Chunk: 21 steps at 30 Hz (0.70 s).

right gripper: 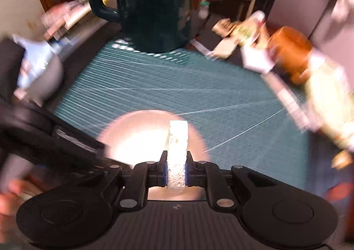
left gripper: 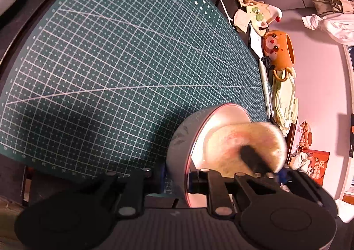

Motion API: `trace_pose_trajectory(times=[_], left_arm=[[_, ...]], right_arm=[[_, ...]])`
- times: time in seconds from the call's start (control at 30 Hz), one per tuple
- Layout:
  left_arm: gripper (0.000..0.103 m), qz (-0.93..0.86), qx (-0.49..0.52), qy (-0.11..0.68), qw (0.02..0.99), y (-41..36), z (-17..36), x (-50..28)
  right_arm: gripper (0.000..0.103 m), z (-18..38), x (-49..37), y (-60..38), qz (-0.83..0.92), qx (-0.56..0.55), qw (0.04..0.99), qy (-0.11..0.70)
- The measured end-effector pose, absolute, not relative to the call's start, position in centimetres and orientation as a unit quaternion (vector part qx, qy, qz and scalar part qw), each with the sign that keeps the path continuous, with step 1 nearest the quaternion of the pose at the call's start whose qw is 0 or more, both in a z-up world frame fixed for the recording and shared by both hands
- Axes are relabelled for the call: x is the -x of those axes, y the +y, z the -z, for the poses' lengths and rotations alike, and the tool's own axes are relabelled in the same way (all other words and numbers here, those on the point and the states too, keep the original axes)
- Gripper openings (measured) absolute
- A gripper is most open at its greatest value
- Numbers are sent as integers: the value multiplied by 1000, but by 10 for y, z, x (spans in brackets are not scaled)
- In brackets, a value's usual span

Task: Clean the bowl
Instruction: 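Hold the bowl with the left gripper while the right gripper scrubs the bowl bottom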

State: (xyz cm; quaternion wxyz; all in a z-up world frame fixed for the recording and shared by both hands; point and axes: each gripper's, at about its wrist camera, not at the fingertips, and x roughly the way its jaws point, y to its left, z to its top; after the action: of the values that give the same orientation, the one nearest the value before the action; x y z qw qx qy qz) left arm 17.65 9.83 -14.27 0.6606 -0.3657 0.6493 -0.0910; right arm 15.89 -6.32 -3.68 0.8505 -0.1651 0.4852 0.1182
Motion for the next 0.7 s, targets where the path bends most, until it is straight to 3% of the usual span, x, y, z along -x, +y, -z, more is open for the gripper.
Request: trace_pose_trajectory(times=[0.17,0.37,0.7], left_arm=[[17,91,369,650,658,98,143,-177],[17,90,375,650,655,99,143,-176],[17,92,380,649,653,100,141,-171]], right_arm=[[11,9,-149,-60,-113,194,875,429],[11,-5,-147,-61,-158,168,880,416],[12,47,-139,-48,-170,199,859,440]])
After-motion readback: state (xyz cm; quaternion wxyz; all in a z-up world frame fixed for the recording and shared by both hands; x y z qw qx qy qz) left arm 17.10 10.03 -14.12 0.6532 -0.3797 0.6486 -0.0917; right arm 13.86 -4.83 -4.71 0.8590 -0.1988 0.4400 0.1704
